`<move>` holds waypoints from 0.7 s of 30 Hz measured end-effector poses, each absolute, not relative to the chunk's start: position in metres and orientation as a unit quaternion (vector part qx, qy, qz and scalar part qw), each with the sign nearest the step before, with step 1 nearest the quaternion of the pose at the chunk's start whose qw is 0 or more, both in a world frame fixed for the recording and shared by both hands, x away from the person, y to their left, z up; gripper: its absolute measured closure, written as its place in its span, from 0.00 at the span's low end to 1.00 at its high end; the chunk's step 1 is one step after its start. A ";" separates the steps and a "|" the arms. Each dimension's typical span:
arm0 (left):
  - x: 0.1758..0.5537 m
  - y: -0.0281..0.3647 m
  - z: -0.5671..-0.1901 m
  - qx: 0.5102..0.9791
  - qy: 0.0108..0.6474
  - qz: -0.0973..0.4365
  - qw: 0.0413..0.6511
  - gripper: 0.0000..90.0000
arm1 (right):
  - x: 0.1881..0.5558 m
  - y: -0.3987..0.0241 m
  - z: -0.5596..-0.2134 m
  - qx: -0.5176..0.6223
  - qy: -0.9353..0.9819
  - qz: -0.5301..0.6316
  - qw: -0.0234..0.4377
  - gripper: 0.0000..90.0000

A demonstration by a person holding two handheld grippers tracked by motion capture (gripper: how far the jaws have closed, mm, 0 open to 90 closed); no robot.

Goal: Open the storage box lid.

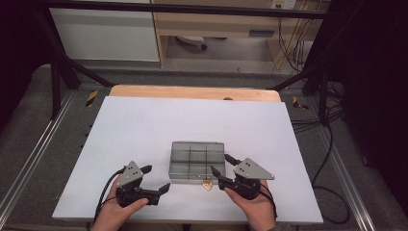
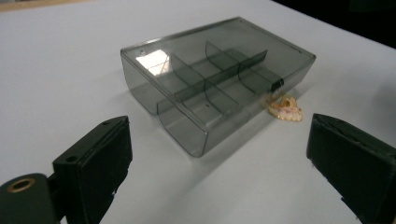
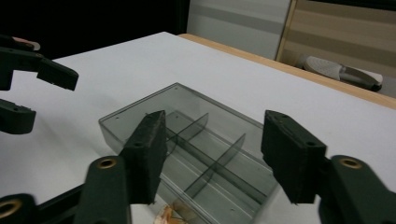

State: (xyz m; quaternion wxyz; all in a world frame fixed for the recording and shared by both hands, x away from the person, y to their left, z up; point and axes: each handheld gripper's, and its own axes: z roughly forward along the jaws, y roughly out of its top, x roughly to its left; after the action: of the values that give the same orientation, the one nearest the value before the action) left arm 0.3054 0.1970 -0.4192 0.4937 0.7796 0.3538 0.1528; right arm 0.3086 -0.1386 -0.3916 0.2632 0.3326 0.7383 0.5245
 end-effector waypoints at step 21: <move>0.296 0.189 -0.422 0.784 0.359 0.157 0.482 0.39 | 0.292 -0.092 -0.412 0.254 0.783 0.535 0.189 0.97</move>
State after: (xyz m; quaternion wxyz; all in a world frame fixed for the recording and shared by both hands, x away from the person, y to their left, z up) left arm 0.2956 0.1893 -0.4216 0.4817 0.7839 0.3590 0.1568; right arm 0.2915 -0.0921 -0.4122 0.1893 0.2539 0.7829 0.5355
